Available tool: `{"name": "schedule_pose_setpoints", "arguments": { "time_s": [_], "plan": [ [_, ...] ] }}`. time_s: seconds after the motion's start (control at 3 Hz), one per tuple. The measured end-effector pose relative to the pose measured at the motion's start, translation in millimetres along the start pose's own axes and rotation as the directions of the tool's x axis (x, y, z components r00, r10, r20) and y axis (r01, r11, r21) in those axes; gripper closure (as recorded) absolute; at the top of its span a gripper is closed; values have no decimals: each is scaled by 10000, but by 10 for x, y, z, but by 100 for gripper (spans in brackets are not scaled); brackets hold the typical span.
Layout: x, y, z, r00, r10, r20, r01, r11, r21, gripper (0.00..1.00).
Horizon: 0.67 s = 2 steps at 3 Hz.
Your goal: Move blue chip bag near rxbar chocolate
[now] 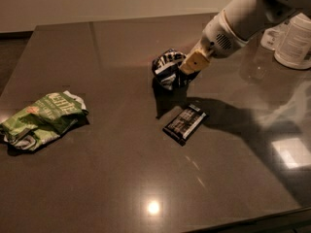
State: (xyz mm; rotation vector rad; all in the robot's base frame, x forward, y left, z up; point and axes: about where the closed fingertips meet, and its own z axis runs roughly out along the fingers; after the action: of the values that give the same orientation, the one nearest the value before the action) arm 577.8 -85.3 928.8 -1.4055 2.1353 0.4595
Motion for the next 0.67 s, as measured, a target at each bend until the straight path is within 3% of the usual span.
{"name": "schedule_pose_setpoints", "arguments": {
  "time_s": [0.33,0.67],
  "plan": [
    [14,158,-6,9997,-262,26,263,9991,-339,75],
    [43,271,-19,9990,-430,126,438,9967,-688,36]
  ]
}}
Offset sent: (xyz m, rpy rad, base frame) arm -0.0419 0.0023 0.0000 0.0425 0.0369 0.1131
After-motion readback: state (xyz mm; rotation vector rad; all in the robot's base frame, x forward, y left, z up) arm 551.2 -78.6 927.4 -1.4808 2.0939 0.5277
